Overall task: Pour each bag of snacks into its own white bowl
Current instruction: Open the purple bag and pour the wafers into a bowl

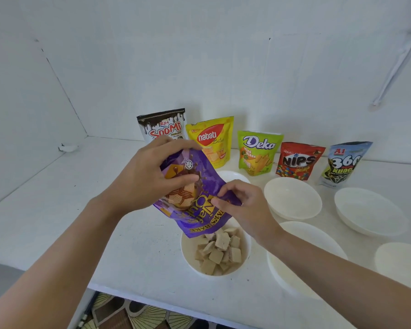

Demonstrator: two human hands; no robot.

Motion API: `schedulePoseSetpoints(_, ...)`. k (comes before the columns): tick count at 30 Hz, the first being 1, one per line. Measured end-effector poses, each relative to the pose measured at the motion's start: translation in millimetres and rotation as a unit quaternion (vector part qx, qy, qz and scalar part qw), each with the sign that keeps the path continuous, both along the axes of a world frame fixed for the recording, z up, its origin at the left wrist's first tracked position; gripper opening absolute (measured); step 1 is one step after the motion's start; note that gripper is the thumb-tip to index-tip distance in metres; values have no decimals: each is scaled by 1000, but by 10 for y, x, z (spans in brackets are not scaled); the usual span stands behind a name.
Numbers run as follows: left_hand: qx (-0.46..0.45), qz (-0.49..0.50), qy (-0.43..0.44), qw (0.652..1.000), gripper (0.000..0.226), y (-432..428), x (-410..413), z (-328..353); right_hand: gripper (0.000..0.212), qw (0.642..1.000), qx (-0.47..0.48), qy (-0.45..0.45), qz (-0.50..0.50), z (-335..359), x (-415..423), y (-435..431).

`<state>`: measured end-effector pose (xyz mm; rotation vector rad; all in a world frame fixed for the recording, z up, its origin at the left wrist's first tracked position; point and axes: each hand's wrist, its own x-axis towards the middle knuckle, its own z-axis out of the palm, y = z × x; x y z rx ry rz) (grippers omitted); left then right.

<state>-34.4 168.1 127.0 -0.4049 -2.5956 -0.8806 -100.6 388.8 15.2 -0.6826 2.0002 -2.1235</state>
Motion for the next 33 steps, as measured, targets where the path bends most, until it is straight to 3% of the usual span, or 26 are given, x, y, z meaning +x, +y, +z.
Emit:
schedulePoseSetpoints(5, -31, -19, -47, 998, 65, 21, 35, -51, 19, 998, -5, -64, 2, -167, 44, 52)
schedulePoseSetpoints(8, 97, 11, -100, 990, 72, -35, 87, -175, 17, 996, -5, -91, -3, -249, 110, 105)
schedulePoseSetpoints(11, 176, 57, -87, 979, 52, -58, 111, -316, 16, 996, 0, -90, -1, -232, 102, 109)
schedulePoseSetpoints(15, 145, 21, -28, 989, 30, 15, 97, -370, 22, 999, 0, -40, 22, -63, 57, 58)
schedulePoseSetpoints(21, 144, 53, 89, 984, 32, 37, -4, -183, 26, 997, -61, 38, 33, 230, 46, -37)
schedulePoseSetpoints(24, 152, 55, 60, 985, 29, 59, -7, -247, 25, 998, -49, 38, 27, 166, 40, -39)
schedulePoseSetpoints(28, 159, 73, -9, 984, 41, 95, 6, -402, 27, 999, 31, 33, 8, -68, 48, -7)
schedulePoseSetpoints(33, 164, 68, 34, 983, 37, 128, -66, -233, 24, 999, -39, 37, 2, 116, 11, -27)
